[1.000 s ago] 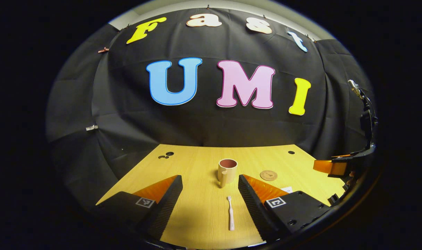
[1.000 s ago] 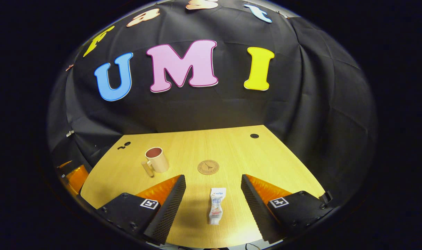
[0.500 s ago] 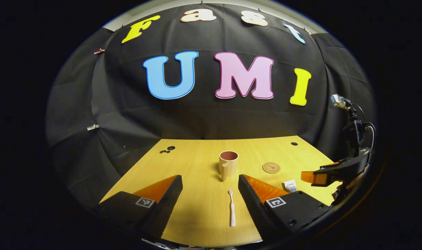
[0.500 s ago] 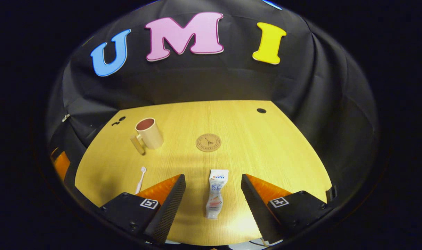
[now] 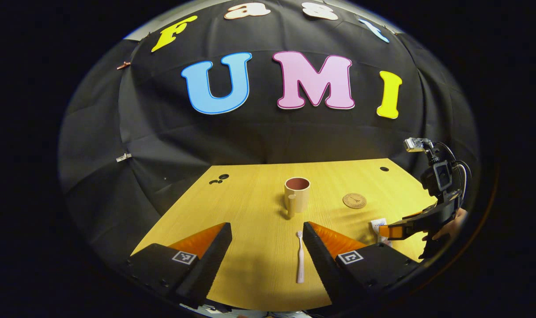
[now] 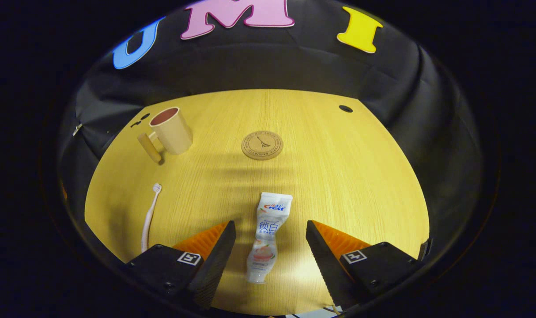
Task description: Put the toothbrush and toothpaste on the desktop into the cup, then pick up the cup and place it on the coaster on the desktop.
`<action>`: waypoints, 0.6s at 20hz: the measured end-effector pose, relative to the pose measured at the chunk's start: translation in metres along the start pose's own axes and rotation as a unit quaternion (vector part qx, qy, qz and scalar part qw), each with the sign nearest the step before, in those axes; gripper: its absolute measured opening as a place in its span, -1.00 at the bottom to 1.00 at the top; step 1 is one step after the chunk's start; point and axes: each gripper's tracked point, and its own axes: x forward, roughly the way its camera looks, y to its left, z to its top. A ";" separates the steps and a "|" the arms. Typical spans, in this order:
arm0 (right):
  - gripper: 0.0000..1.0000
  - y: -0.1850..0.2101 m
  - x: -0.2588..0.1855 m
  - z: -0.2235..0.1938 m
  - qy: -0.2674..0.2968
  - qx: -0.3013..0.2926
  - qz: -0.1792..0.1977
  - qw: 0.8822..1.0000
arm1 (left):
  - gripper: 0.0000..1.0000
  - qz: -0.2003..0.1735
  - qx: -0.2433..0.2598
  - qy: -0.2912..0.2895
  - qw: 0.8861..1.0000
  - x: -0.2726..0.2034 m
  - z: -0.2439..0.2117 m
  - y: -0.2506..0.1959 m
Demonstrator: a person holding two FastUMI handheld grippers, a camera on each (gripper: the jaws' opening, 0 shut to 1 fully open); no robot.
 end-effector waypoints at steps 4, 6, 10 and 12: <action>0.96 -0.001 0.021 -0.016 0.040 -0.006 0.003 0.999 | 0.98 0.016 -0.002 0.017 1.000 0.006 -0.008 0.000; 0.96 -0.002 0.027 -0.022 0.056 -0.011 0.004 0.998 | 0.98 0.022 -0.003 0.021 1.000 0.007 -0.010 0.000; 0.96 -0.004 0.035 -0.028 0.075 -0.014 0.004 0.997 | 0.98 0.026 -0.004 0.022 0.999 0.011 -0.011 -0.003; 0.95 -0.005 0.038 -0.028 0.079 -0.004 0.005 0.997 | 0.98 0.025 0.001 0.018 1.000 0.011 -0.009 -0.005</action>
